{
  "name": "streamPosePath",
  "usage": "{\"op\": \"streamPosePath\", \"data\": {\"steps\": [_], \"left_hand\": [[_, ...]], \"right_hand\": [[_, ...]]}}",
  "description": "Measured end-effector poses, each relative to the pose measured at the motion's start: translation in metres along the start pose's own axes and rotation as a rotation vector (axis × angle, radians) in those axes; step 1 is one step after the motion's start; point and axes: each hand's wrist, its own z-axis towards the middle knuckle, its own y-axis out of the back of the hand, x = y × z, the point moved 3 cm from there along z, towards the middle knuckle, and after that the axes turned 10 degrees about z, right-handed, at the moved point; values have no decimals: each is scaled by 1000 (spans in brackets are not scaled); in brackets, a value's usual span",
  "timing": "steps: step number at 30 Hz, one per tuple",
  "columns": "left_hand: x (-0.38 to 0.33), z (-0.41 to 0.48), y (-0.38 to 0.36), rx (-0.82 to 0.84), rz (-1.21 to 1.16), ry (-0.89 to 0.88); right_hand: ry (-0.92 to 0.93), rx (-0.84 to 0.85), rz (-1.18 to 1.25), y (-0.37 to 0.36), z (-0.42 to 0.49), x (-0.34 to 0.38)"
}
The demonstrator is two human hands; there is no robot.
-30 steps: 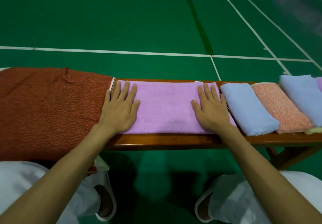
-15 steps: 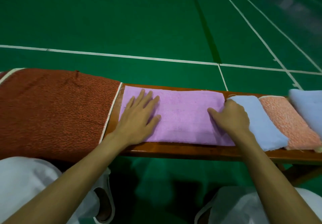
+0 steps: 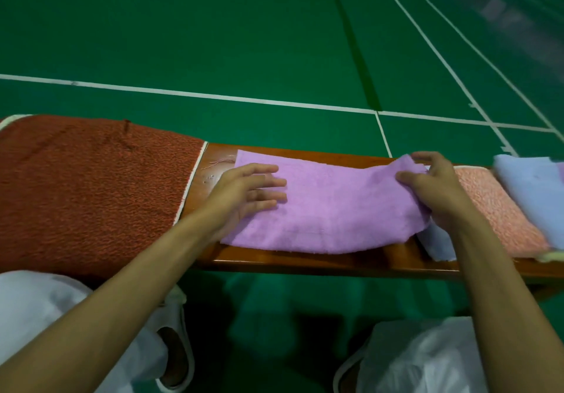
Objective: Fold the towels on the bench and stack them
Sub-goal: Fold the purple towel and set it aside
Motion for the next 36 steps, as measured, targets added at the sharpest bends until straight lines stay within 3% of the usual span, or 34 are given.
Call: {"op": "streamPosePath", "data": {"steps": [4, 9, 12, 15, 16, 18, 21, 24, 27, 30, 33, 35, 36], "left_hand": [[2, -1, 13, 79, -347, 207], [8, -3, 7, 93, -342, 264], [7, -5, 7, 114, -406, 291], [2, -9, 9, 176, -433, 264], [1, -11, 10, 160, -415, 260], [3, -14, 14, 56, -343, 285], [9, -14, 22, -51, -273, 317], [8, -18, 20, -43, -280, 327], [3, -19, 20, -48, -224, 308], [-4, -21, 28, -269, 41, 177], [-8, -32, 36, -632, 745, -213], [-9, -34, 27, -641, 1178, -455], [-7, -30, 22, -560, 1314, -551]], "right_hand": [[22, 80, 98, -12, -2, 21], [177, 121, 22, -71, -18, 61], [230, 309, 44, -126, -43, 79], [145, 536, 192, -163, -68, 88], [155, 523, 209, -165, -69, 88], [211, 322, 170, -154, -60, 82], [114, 30, -136, -123, -42, 54], [-98, 122, -161, -113, -39, 24], [-124, 195, -154, -122, -40, 14], [-11, 84, -320, -124, -38, 15], [175, -1, -398, -125, -44, 20], [354, 36, -451, -133, -54, 26], [451, 103, -497, -140, -59, 26]]}}
